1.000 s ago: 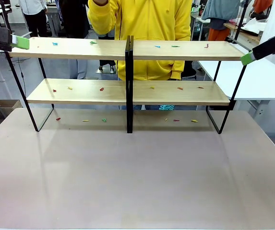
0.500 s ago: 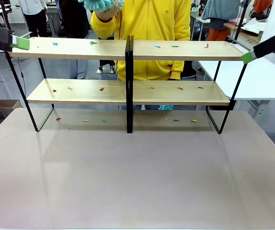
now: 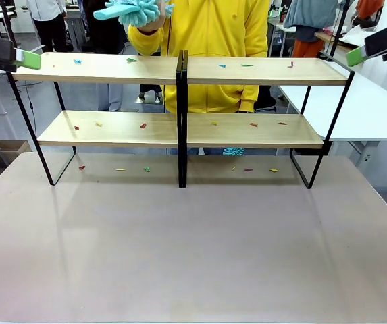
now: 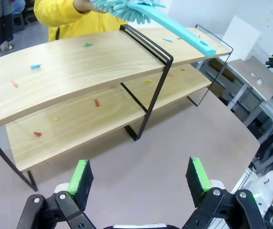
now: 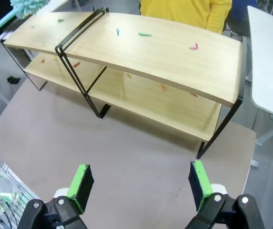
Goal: Clean the shelves.
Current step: Pick up the Duster when the human hands it over.
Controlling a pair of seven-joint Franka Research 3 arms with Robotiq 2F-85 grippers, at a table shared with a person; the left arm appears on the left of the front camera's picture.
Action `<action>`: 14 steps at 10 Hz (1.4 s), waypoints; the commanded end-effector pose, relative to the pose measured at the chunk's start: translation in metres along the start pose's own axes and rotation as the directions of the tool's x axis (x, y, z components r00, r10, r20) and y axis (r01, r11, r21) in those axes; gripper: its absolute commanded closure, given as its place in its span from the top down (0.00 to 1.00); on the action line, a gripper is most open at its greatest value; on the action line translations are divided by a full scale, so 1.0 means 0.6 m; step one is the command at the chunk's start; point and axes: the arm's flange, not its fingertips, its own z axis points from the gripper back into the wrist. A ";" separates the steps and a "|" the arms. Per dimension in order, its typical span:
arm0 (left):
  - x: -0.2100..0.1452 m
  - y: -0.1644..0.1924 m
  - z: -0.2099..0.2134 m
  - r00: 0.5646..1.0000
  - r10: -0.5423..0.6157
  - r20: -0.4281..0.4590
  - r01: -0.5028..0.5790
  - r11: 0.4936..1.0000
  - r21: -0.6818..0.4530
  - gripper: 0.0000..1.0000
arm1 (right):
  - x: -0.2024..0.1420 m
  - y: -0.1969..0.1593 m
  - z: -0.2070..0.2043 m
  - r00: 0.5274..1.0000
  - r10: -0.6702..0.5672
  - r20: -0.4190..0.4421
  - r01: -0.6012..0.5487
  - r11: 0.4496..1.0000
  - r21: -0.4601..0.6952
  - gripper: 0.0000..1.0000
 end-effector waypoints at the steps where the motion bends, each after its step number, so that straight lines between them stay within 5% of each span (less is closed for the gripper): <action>1: -0.001 0.000 -0.002 1.000 0.008 0.003 -0.008 1.000 0.010 1.00 | 0.006 0.009 0.005 0.999 -0.049 0.000 0.049 0.998 0.028 1.00; 10: 0.000 0.000 0.000 1.000 0.000 0.000 0.000 1.000 0.000 1.00 | 0.000 0.004 -0.001 1.000 -0.021 0.000 0.021 1.000 0.011 1.00; 11: 0.035 0.015 0.007 0.980 -0.049 -0.195 0.005 0.975 -0.221 1.00 | 0.000 0.004 -0.001 1.000 -0.021 0.000 0.021 1.000 0.011 1.00; 13: 0.140 0.102 0.017 0.870 0.178 -0.461 -0.379 0.839 -0.391 1.00 | 0.000 0.004 -0.001 1.000 -0.021 0.000 0.021 1.000 0.011 1.00; 14: 0.184 0.142 0.013 0.812 0.362 -0.458 -0.538 0.770 -0.344 1.00 | 0.000 0.004 -0.001 1.000 -0.021 0.000 0.021 1.000 0.011 1.00</action>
